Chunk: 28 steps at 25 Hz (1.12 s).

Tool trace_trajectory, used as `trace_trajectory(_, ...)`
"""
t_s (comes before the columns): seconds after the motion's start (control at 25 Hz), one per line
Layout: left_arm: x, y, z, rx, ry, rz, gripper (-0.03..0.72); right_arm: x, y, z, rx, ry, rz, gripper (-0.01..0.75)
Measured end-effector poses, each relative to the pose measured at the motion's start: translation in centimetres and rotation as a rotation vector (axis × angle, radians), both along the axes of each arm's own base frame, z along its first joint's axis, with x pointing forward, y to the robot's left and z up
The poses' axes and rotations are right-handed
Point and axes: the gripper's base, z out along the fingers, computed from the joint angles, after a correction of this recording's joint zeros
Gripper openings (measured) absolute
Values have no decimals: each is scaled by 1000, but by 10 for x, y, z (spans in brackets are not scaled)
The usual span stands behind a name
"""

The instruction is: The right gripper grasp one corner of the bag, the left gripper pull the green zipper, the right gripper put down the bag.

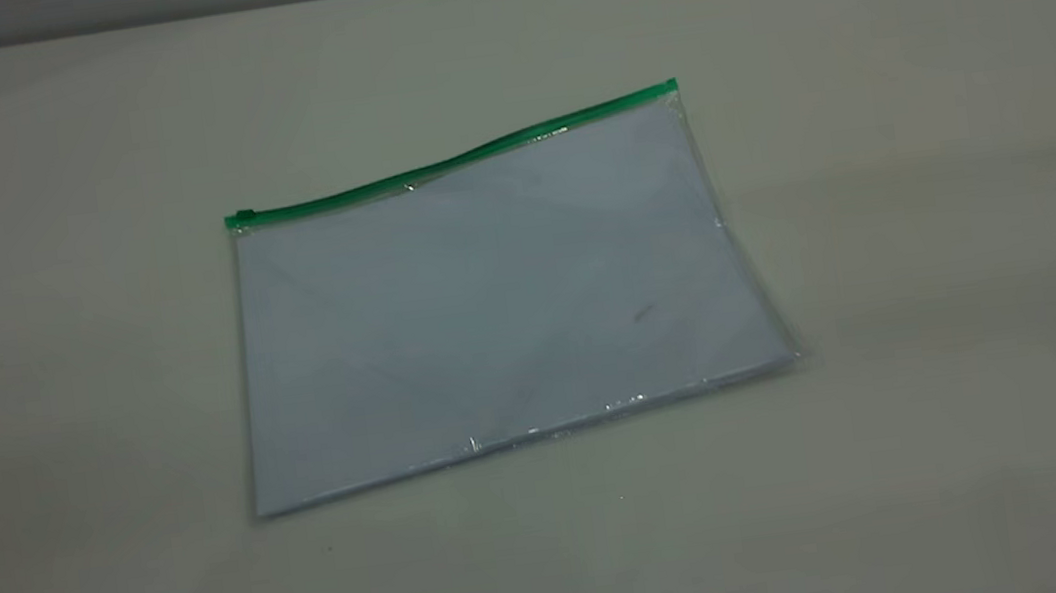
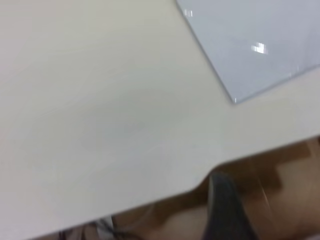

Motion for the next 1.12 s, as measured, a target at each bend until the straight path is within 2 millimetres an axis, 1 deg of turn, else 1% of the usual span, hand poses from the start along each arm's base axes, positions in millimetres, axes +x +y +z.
trace_trajectory(0.12, -12, 1, -1, -5, -70, -1, 514, -5, -1, 3, 11, -41, -10, 431)
trace_trajectory(0.24, -18, 1, -2, -9, -112, -1, 514, -18, -4, 8, 19, -140, -44, 431)
trace_trajectory(0.36, -19, 1, -2, -8, -112, 4, 514, -38, -6, 13, 28, -277, -65, 431)
trace_trajectory(0.52, -18, 1, -2, -7, -111, 48, 514, -67, -7, 16, 42, -467, -71, 431)
trace_trajectory(0.6, -18, 0, -2, -6, -111, 57, 514, -74, -7, 15, 45, -507, -74, 431)
trace_trajectory(1.12, -18, 0, -2, -7, -111, 59, 514, -75, -7, 15, 44, -506, -73, 431)
